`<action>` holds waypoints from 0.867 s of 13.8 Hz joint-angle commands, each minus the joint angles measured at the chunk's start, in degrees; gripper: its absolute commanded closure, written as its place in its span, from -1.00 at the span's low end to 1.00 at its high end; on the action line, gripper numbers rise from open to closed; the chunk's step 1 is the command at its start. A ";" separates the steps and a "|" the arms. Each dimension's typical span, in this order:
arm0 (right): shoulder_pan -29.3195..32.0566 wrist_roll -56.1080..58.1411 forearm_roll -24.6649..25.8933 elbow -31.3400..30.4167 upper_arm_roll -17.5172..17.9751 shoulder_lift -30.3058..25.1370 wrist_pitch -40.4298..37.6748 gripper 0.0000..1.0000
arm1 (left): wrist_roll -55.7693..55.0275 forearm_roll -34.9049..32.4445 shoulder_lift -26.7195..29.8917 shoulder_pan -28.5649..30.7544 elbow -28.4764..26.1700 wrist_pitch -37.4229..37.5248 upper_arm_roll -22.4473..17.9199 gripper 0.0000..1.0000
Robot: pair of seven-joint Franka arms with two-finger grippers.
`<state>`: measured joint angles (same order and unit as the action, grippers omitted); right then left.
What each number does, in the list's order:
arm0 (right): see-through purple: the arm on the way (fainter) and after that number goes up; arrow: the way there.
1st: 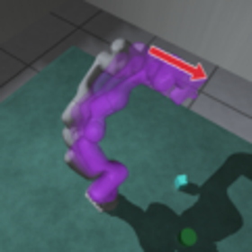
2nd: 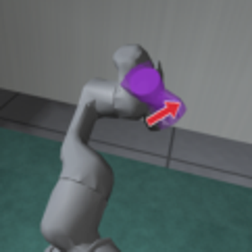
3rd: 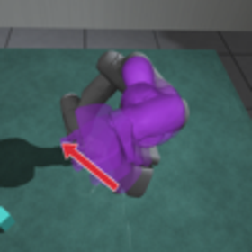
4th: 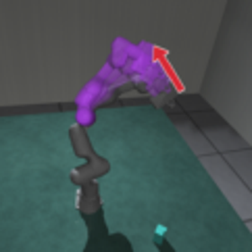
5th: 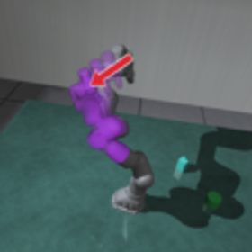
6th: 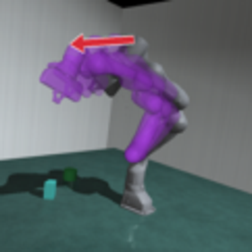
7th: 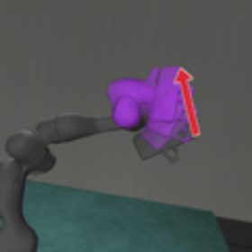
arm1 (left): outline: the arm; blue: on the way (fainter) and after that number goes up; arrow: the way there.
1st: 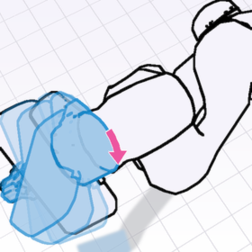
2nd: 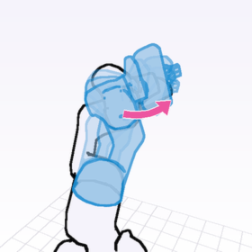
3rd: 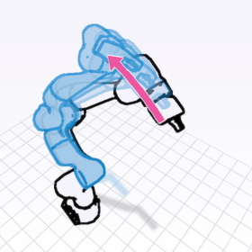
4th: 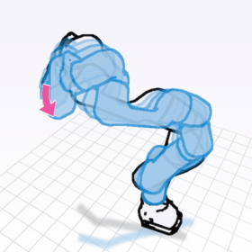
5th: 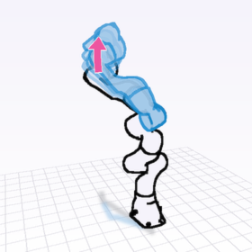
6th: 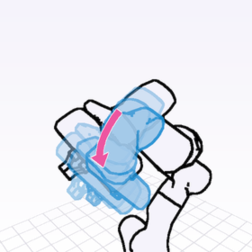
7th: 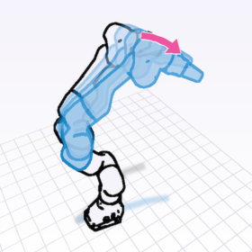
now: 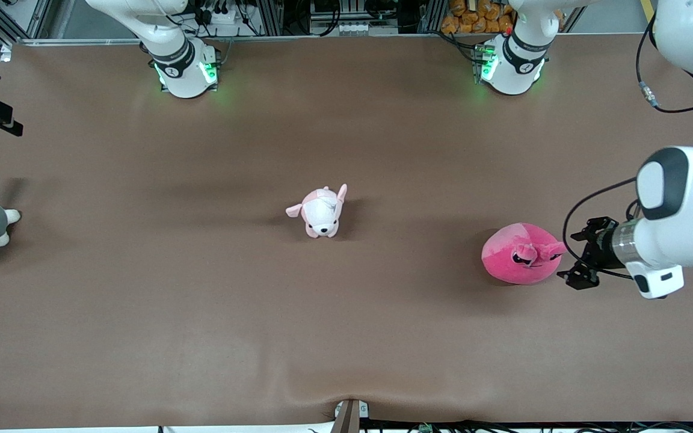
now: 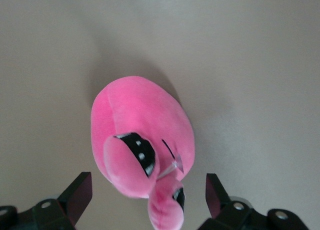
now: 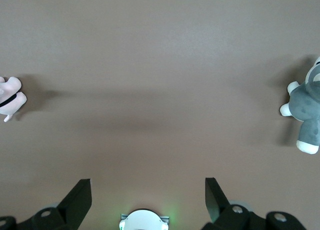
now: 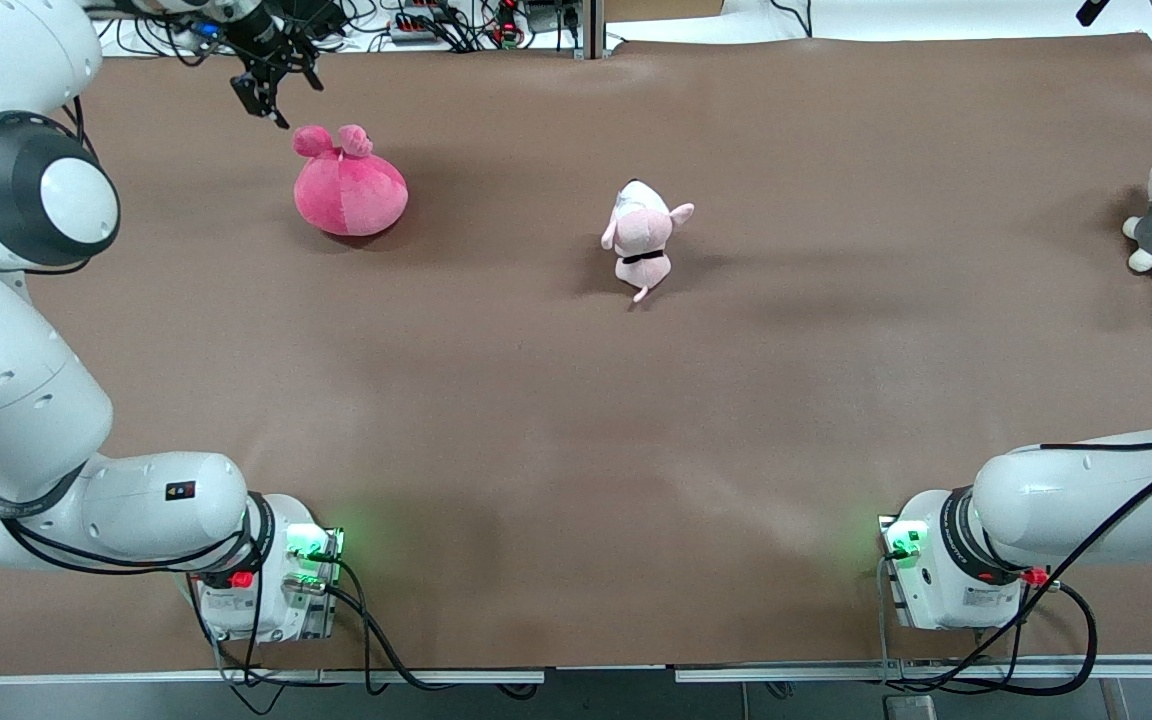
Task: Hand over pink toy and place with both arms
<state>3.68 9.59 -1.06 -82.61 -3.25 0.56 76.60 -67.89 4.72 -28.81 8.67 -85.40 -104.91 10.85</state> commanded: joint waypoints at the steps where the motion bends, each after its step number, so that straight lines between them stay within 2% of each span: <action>1: 1.24 0.34 0.27 2.10 0.70 0.76 -0.49 -1.00 | -1.89 7.64 0.43 3.89 -2.66 -0.38 0.49 -1.00; 4: 1.59 0.00 0.27 2.19 0.53 1.29 0.30 -1.00 | -1.89 9.96 -1.94 3.90 -2.58 -0.82 0.66 -1.00; 5: 3.07 0.08 -0.08 2.19 0.53 2.94 1.87 -1.00 | -1.80 9.87 -2.47 3.46 -3.01 -0.91 0.75 -1.00; 8: 4.32 -0.18 -0.43 3.15 0.70 5.15 2.33 -1.00 | -1.63 9.96 -2.04 3.81 -5.47 -0.91 1.01 -1.00; 9: 4.23 -0.10 -0.61 3.33 0.70 5.42 2.50 -1.00 | -1.98 10.04 -2.12 3.72 -5.47 -1.61 1.01 -0.92; 10: 3.97 -0.01 -0.61 3.76 0.79 5.86 3.55 -1.00 | -1.98 10.13 -2.04 3.72 -5.65 -1.88 1.01 0.80; 11: 3.53 0.51 -0.61 3.94 0.88 6.21 6.08 -1.00 | -1.89 10.13 -2.04 3.72 -5.56 -2.05 1.10 1.00; 12: 3.00 1.22 -0.70 4.03 0.97 6.56 8.46 -1.00 | -1.98 10.13 -2.12 3.29 -5.39 -2.66 1.10 1.00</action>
<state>7.02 9.75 -1.19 -80.98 -2.89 5.88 82.97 -68.89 13.72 -31.82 12.24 -90.02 -106.22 11.78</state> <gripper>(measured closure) 0.000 0.115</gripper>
